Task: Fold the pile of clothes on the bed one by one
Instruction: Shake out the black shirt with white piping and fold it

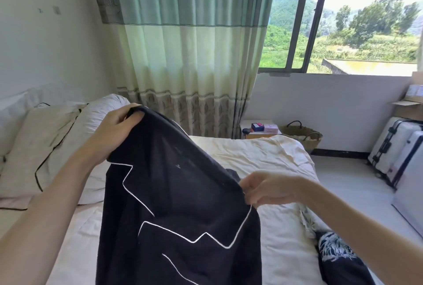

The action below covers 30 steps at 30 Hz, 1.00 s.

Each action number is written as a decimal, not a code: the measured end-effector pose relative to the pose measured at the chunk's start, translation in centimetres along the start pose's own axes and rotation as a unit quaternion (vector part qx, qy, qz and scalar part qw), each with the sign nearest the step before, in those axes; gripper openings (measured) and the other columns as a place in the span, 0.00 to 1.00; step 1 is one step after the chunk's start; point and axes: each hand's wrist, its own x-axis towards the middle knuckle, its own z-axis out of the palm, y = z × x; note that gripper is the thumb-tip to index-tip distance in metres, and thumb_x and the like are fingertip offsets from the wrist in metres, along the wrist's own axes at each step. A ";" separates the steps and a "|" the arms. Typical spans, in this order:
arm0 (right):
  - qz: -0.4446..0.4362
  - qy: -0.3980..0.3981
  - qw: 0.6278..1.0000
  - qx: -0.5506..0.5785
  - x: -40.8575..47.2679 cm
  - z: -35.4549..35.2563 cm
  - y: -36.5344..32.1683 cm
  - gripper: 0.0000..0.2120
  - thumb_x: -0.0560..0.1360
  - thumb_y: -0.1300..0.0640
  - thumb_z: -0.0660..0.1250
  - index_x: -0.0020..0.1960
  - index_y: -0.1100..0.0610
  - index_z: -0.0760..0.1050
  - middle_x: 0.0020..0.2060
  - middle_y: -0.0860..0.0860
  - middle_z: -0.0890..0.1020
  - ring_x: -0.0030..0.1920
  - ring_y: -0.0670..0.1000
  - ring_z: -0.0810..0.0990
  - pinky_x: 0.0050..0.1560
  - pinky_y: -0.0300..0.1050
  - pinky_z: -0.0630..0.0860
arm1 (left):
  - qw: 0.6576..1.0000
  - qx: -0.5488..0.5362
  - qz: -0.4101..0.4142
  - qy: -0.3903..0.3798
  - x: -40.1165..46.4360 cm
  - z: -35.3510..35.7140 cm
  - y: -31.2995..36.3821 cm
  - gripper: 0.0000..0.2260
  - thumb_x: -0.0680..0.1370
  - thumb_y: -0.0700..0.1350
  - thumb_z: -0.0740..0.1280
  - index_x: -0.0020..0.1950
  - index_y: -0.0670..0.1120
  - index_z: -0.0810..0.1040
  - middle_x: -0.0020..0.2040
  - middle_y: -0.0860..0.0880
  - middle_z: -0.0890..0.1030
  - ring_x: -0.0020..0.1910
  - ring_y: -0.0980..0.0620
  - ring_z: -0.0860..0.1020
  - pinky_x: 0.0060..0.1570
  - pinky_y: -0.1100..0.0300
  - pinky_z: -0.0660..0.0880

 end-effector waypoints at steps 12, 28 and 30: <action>-0.137 0.244 0.944 0.177 3.9 4.6 2.6 0.29 0.71 0.42 0.66 0.56 0.67 0.72 0.49 0.58 0.76 0.50 0.55 0.75 0.56 0.55 0.73 | 0.997 0.020 -0.046 0.054 -1.3 -2.4 -0.9 0.14 0.81 0.45 0.60 0.42 0.60 0.80 0.44 0.55 0.80 0.45 0.59 0.75 0.50 0.61 0.70; -0.128 0.466 0.845 -0.228 1.1 3.1 1.7 0.07 0.76 0.65 0.66 0.41 0.63 0.81 0.35 0.53 0.80 0.36 0.47 0.74 0.37 0.30 0.67 | 0.991 0.112 -0.066 -0.009 -4.3 -4.1 -1.4 0.12 0.80 0.43 0.61 0.40 0.55 0.77 0.32 0.73 0.77 0.34 0.76 0.73 0.35 0.82 0.66; -0.162 0.469 0.855 -0.154 0.3 2.8 0.8 0.08 0.77 0.66 0.63 0.46 0.64 0.81 0.40 0.54 0.82 0.40 0.47 0.77 0.43 0.32 0.71 | 0.992 0.090 -0.086 -0.030 -4.8 -4.6 -1.2 0.13 0.81 0.43 0.61 0.39 0.54 0.79 0.34 0.69 0.79 0.36 0.74 0.75 0.42 0.76 0.70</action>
